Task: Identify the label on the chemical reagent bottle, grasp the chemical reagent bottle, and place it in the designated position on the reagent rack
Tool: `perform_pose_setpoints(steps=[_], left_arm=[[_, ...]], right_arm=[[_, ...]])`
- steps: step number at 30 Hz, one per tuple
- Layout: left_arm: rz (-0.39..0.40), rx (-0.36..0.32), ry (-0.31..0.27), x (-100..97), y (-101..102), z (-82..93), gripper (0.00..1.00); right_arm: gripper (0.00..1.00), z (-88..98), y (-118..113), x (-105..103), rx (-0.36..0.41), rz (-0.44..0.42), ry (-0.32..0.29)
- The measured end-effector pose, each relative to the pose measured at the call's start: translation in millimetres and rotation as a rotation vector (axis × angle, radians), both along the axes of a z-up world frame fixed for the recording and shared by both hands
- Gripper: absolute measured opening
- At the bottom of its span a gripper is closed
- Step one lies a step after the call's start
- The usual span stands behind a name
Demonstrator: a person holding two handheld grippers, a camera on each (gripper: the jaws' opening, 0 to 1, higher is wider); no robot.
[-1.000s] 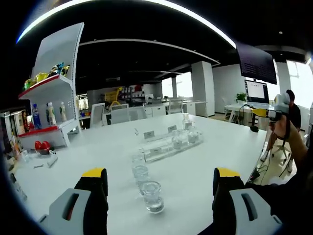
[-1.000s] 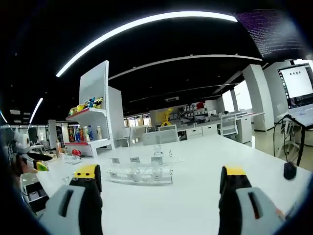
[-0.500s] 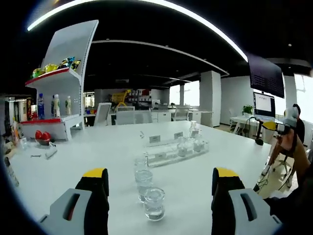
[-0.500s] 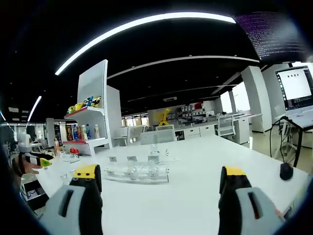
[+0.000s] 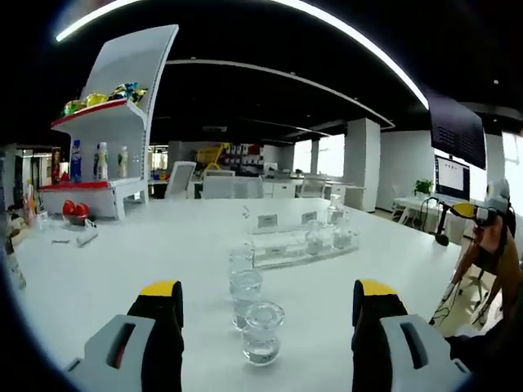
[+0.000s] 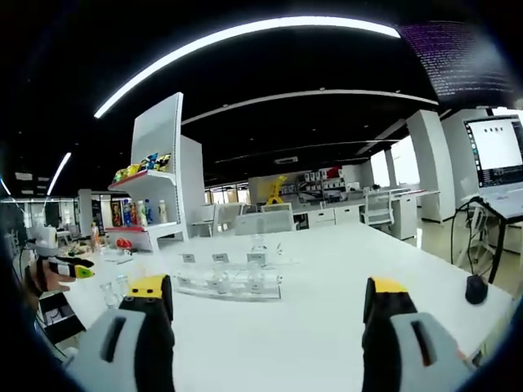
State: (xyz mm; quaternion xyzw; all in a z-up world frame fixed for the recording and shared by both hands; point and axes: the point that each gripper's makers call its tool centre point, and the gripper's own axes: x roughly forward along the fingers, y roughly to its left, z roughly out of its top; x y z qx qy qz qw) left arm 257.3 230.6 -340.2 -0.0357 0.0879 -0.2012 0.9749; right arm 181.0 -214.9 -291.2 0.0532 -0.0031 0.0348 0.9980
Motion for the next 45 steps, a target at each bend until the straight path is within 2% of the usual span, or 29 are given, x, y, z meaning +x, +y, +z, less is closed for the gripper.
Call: perform_pose_setpoints(steps=[2, 5, 9, 10, 13, 22, 28, 30, 31, 33, 36, 41, 45], left_arm=[[-0.012, -0.009, 0.016, -1.0, -2, -3.2, 0.89], [-0.010, -0.006, 0.005, -0.7, -2, -1.8, 0.89], [-0.004, -0.005, 0.005, 1.8, -1, -1.5, 0.88], [0.000, 0.003, 0.006, 2.5, -1, -2.8, 0.88], [-0.032, 0.103, 0.002, 1.4, -8, -11.7, 0.94], [-0.074, 0.153, 0.050, -1.9, -25, -37.0, 0.95], [-0.057, 0.166, 0.034, 3.9, -24, -39.0, 0.95], [-0.047, 0.167, 0.038, 8.2, -20, -34.7, 0.95], [-0.026, 0.140, 0.024, 12.9, -15, -24.8, 0.95], [0.013, 0.111, -0.058, 25.4, -5, 3.6, 0.95], [0.008, 0.099, -0.078, 38.3, -4, 20.5, 0.92], [-0.004, 0.113, -0.072, 68.2, -12, 27.7, 0.91], [-0.052, 0.080, -0.035, 84.0, -23, 25.8, 0.89]], right_arm=[[0.92, -2.7, 0, 1, -0.001, 0.002, 0.009], [0.91, -6.6, 2, 2, -0.002, 0.011, 0.027], [0.91, -5.7, 6, 2, 0.005, 0.033, 0.018], [0.90, -5.9, 7, 2, 0.013, 0.036, 0.018], [0.87, -6.7, 13, 3, 0.028, 0.071, 0.009], [0.88, -21.2, 14, 3, 0.029, 0.070, 0.049], [0.87, -21.8, 12, 4, 0.016, 0.065, 0.059], [0.87, -21.8, 13, 4, 0.012, 0.066, 0.062], [0.87, -21.4, 14, 4, 0.006, 0.068, 0.062], [0.87, -21.4, 15, 4, 0.000, 0.068, 0.062], [0.87, -24.0, 15, 5, -0.005, 0.064, 0.063], [0.87, -31.9, 19, 6, -0.007, 0.073, 0.085], [0.87, -32.5, 19, 6, -0.017, 0.069, 0.085]])
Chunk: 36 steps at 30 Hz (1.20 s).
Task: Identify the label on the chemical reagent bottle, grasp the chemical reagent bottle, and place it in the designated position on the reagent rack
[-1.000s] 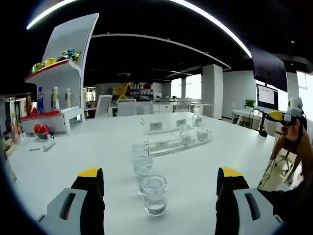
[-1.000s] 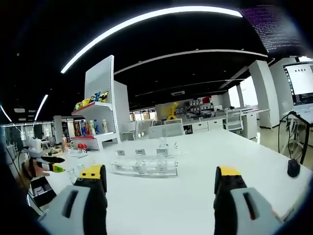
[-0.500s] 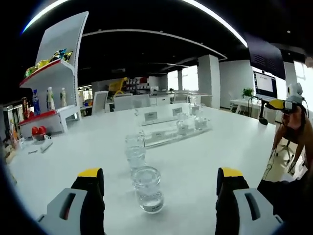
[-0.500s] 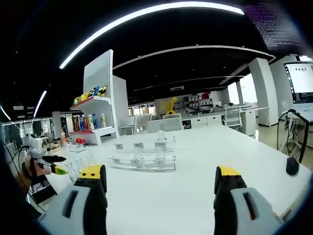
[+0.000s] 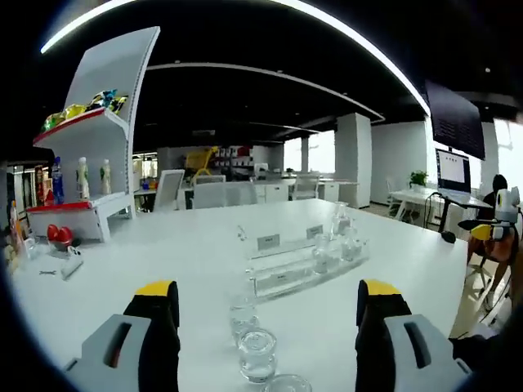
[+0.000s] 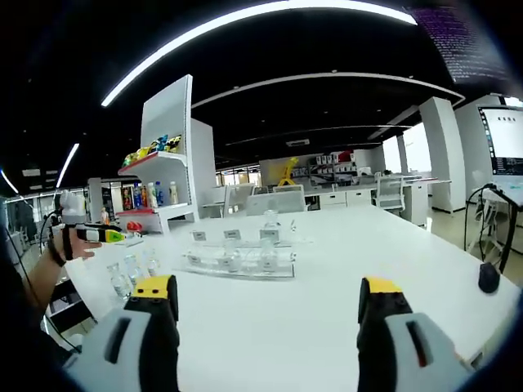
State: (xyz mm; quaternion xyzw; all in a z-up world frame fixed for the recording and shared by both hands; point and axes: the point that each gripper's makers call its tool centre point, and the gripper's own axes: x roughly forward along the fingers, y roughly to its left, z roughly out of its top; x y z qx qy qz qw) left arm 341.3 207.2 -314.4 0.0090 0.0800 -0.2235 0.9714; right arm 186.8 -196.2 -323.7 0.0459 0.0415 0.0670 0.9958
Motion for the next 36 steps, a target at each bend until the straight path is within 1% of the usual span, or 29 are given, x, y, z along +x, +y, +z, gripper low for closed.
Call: perform_pose_setpoints(steps=[2, 3, 6, 7, 9, 10, 11, 12, 14, 15, 18, 19, 21, 22, 23, 25, 26, 27, 28, 29, 30, 31, 32, 33, 34, 36], left_arm=[[-0.013, 0.005, 0.004, 7.9, -2, -0.5, 0.88], [-0.011, 0.018, 0.007, 15.1, 0, -2.2, 0.87], [-0.014, 0.054, 0.029, 27.7, 4, -9.5, 0.85], [-0.029, 0.074, 0.038, 31.4, 4, -13.0, 0.82], [-0.083, 0.082, 0.063, 37.1, 3, -18.5, 0.77], [-0.130, 0.072, 0.080, 38.5, 1, -20.2, 0.77], [-0.167, 0.030, 0.088, 42.7, 0, -19.2, 0.77], [-0.181, 0.020, 0.095, 47.3, 3, -20.5, 0.77], [-0.205, 0.032, 0.100, 56.5, 9, -25.9, 0.75], [-0.217, 0.052, 0.107, 60.8, 12, -31.1, 0.74], [-0.245, 0.087, 0.116, 71.5, 18, -43.3, 0.69], [-0.282, 0.090, 0.096, 73.7, 15, -44.6, 0.69], [-0.337, 0.052, 0.097, 76.5, 11, -48.3, 0.68], [-0.367, 0.063, 0.099, 78.3, 10, -52.4, 0.67], [-0.387, 0.074, 0.089, 80.3, 9, -54.1, 0.66], [-0.451, 0.110, 0.073, 78.4, 4, -55.4, 0.65], [-0.478, 0.100, 0.061, 77.7, 2, -52.6, 0.65], [-0.472, 0.080, 0.067, 81.6, 4, -51.0, 0.62], [-0.492, 0.080, 0.073, 82.3, 4, -51.4, 0.59], [-0.520, 0.101, 0.076, 81.7, 3, -53.9, 0.56], [-0.526, 0.135, 0.078, 83.2, 5, -57.5, 0.55], [-0.539, 0.153, 0.074, 83.1, 5, -58.8, 0.55], [-0.569, 0.156, 0.071, 81.0, 3, -59.4, 0.55], [-0.594, 0.141, 0.086, 78.7, 2, -59.9, 0.55], [-0.624, 0.132, 0.081, 77.4, 1, -59.0, 0.55], [-0.650, 0.152, 0.068, 78.8, 3, -60.8, 0.56]], right_arm=[[0.87, -0.4, -1, 0, -0.005, -0.004, 0.000], [0.87, -1.4, -3, 0, -0.008, -0.008, 0.002], [0.87, -3.7, -5, 2, -0.010, -0.014, 0.006], [0.87, -4.7, -6, 2, -0.010, -0.015, 0.008], [0.86, -7.3, -7, 3, -0.009, -0.015, 0.014], [0.86, -8.5, -7, 3, -0.009, -0.014, 0.018], [0.87, -9.1, -6, 3, -0.005, -0.010, 0.016], [0.87, -6.8, -5, 4, 0.012, -0.005, -0.003], [0.87, -5.7, -5, 3, 0.036, 0.000, -0.011], [0.87, -5.7, -5, 4, 0.041, -0.002, -0.012], [0.87, -7.4, -6, 5, 0.033, -0.008, -0.008], [0.86, -8.5, -7, 6, 0.029, -0.009, -0.004], [0.86, -10.2, -6, 7, 0.026, -0.008, 0.003], [0.86, -11.0, -6, 7, 0.026, -0.007, 0.006], [0.86, -11.6, -6, 7, 0.026, -0.004, 0.009], [0.87, -12.4, -6, 8, 0.023, -0.009, 0.013], [0.88, -11.2, -8, 8, 0.023, -0.022, 0.007], [0.87, -8.4, -8, 7, 0.016, -0.029, -0.007], [0.87, -5.9, -9, 7, 0.009, -0.037, -0.018], [0.87, -4.2, -11, 6, 0.001, -0.047, -0.024], [0.87, -3.0, -12, 6, -0.006, -0.055, -0.026], [0.87, -2.0, -12, 6, -0.012, -0.057, -0.028], [0.87, -1.3, -12, 6, -0.015, -0.056, -0.030], [0.87, -0.9, -12, 6, -0.015, -0.055, -0.030], [0.87, -0.8, -12, 6, -0.014, -0.055, -0.029], [0.87, -0.8, -11, 6, -0.015, -0.054, -0.028]])
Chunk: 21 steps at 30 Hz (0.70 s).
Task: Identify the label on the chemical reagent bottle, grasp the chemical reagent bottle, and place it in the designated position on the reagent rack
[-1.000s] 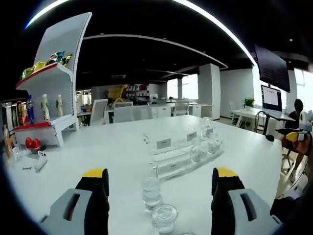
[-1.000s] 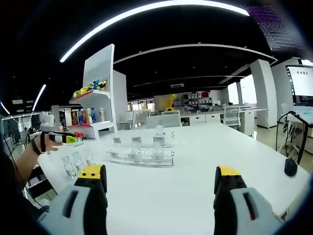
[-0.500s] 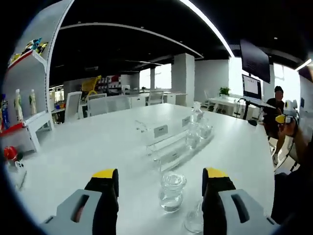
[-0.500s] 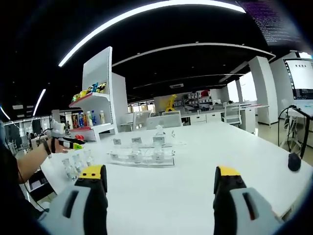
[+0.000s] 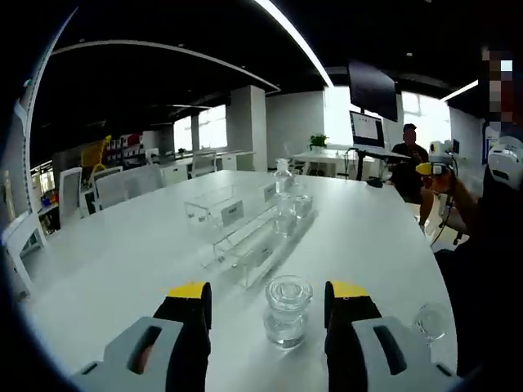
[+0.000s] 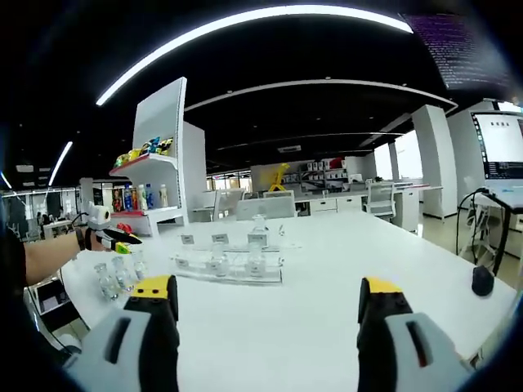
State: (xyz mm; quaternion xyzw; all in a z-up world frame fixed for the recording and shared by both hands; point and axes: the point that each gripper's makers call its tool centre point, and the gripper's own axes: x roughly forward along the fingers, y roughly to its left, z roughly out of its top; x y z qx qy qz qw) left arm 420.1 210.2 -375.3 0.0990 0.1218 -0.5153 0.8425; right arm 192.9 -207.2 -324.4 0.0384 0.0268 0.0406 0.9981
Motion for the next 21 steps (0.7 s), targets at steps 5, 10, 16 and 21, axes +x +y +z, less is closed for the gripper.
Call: perform_pose_setpoints(steps=[5, 10, 16, 21], left_arm=[[-0.087, 0.048, 0.004, -5.5, -6, -13.5, 0.55], [-0.106, 0.072, -0.002, -4.2, -12, -24.3, 0.53], [-0.142, 0.044, 0.002, -6.8, -19, -27.4, 0.42], [-0.143, 0.028, 0.007, -9.2, -22, -35.2, 0.39]], right_arm=[[0.87, -2.3, 4, 2, 0.002, 0.014, 0.012], [0.87, -4.1, 4, 4, -0.003, 0.010, 0.021], [0.86, -9.8, 7, 6, 0.012, 0.029, 0.043], [0.85, -9.6, 8, 7, 0.005, 0.033, 0.041]])
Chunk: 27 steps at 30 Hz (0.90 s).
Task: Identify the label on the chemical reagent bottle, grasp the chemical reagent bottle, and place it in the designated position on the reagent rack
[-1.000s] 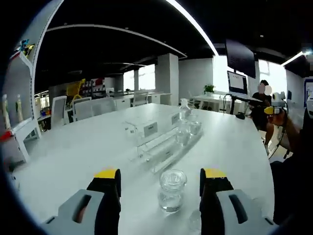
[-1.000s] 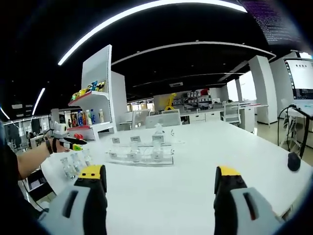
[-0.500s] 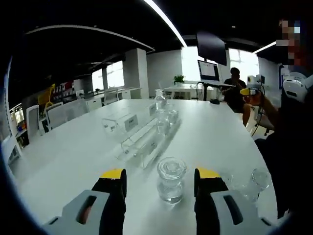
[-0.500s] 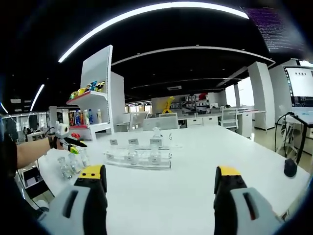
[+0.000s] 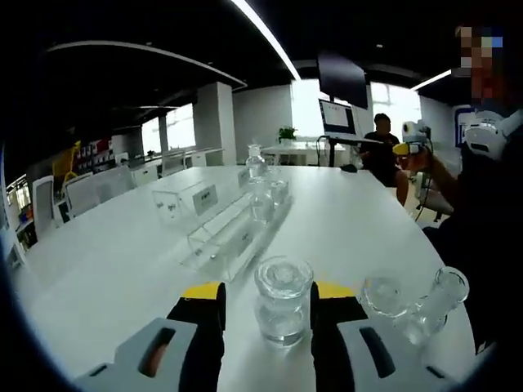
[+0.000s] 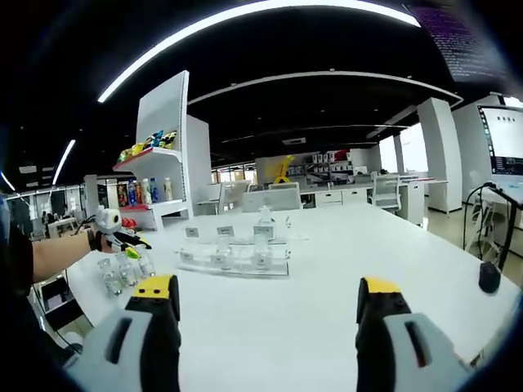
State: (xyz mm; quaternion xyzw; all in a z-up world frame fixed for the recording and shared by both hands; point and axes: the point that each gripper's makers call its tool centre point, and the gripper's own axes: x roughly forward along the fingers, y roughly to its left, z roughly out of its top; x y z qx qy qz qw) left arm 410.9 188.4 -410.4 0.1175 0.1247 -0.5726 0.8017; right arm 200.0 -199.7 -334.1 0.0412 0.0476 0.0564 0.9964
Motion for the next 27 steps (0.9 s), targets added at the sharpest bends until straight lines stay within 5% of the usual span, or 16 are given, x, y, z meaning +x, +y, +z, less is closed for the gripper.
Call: perform_pose_setpoints(steps=[6, 13, 27], left_arm=[[-0.012, -0.029, -0.032, -4.9, -5, -1.2, 0.24], [0.014, -0.052, -0.054, -2.3, -1, 0.1, 0.24], [0.127, -0.184, -0.059, 5.3, 1, 1.8, 0.23]], right_arm=[[0.83, -6.8, -6, 2, 0.003, 0.006, 0.031], [0.80, -6.6, -15, -2, 0.080, 0.010, 0.038], [0.79, -4.6, -14, -7, -0.011, 0.000, 0.054]])
